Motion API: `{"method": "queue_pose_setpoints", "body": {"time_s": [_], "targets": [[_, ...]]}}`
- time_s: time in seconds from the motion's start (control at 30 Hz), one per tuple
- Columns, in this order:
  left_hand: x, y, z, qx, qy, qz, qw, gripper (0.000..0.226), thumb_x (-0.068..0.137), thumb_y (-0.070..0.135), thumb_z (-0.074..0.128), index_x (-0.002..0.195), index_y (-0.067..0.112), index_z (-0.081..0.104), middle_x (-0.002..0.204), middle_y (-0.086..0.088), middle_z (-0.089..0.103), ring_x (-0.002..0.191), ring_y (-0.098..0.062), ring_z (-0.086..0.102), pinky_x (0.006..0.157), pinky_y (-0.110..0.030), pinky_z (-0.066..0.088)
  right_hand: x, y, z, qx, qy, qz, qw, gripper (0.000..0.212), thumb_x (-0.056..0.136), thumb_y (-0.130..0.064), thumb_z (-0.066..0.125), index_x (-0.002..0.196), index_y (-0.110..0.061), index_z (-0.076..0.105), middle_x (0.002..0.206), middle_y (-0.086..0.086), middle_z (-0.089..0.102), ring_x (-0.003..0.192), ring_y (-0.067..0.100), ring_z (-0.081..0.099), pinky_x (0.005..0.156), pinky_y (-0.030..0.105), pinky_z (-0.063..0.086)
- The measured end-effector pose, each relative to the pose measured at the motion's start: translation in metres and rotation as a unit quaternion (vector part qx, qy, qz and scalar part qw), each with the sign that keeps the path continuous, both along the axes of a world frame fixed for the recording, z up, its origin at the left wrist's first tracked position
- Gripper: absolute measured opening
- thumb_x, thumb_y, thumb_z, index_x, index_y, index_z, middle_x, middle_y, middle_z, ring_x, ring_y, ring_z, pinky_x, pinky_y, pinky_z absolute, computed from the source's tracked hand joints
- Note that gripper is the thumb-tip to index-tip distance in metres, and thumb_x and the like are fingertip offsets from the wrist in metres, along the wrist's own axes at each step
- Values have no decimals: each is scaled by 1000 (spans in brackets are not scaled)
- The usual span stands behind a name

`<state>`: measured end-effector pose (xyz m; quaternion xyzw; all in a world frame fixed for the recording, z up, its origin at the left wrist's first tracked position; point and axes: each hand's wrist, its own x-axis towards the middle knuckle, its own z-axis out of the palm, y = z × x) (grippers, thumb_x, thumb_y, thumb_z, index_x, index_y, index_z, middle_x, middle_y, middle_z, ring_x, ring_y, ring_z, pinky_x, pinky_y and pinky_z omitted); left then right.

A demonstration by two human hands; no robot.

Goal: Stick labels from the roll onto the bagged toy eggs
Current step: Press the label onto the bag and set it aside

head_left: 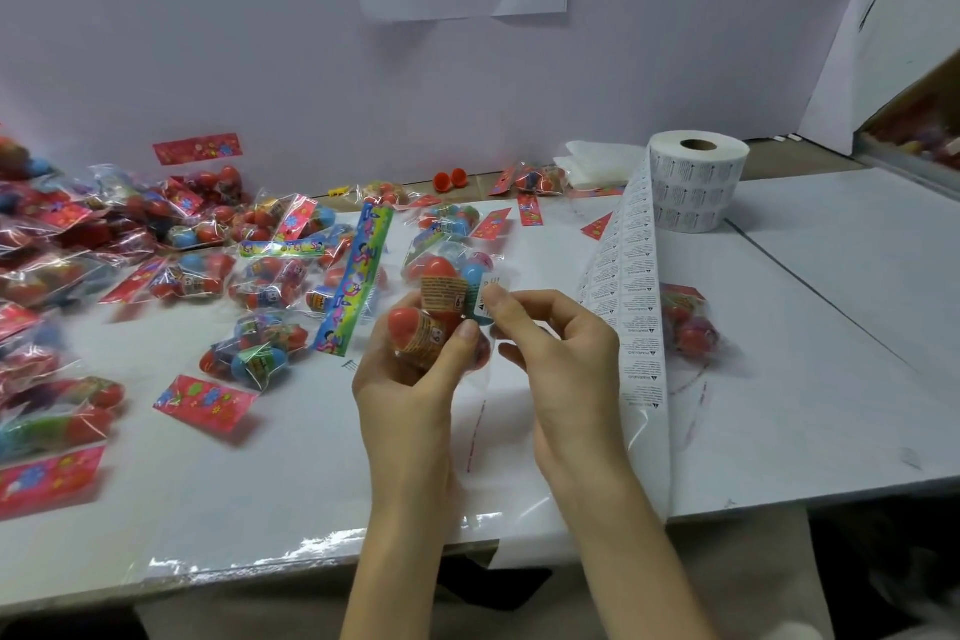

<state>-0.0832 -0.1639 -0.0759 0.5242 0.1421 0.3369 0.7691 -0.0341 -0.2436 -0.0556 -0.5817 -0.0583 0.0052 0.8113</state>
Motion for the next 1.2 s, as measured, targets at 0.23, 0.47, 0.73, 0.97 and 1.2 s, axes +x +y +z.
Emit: {"method": "queue_pose_setpoints", "body": {"time_s": [0.23, 0.47, 0.73, 0.97, 1.2], "targets": [[0, -1, 1, 25, -7, 5, 1000, 44, 73, 26, 82, 116, 17, 74, 97, -6, 79, 85, -23, 76, 77, -25, 59, -1, 2, -2, -3, -15, -26, 1000, 20, 81, -23, 84, 65, -21, 73, 66, -4, 72, 64, 8, 67, 64, 17, 52], [-2, -1, 3, 56, -12, 4, 998, 50, 70, 29, 83, 118, 21, 72, 102, -8, 78, 89, -27, 76, 76, -24, 59, -1, 2, -3, -10, -26, -48, 998, 20, 82, -23, 84, 66, -21, 73, 64, -4, 72, 61, 7, 68, 63, 17, 52], [0, 2, 1, 49, -2, 2, 999, 60, 67, 30, 88, 121, 9, 71, 103, -14, 77, 88, -27, 75, 81, -31, 61, 5, 1, -6, 1, -7, -35, 999, 23, 79, -23, 86, 61, -20, 72, 60, -3, 70, 60, 11, 66, 67, 24, 54], [1, 4, 1, -14, -22, -45, 999, 25, 74, 12, 85, 97, 17, 79, 89, -10, 76, 79, -22, 72, 75, -26, 59, 7, -3, -2, 2, 30, 16, 999, 50, 63, -43, 87, 45, -23, 44, 50, -6, 49, 53, 9, 52, 73, 33, 54], [1, 3, 2, -58, -24, -57, 996, 36, 75, 18, 78, 109, 8, 70, 90, -6, 74, 78, -14, 70, 73, -25, 59, 13, -13, 3, 8, 3, 100, 995, 30, 88, -48, 71, 102, -22, 65, 97, 1, 70, 70, 11, 65, 63, 25, 54]]}}
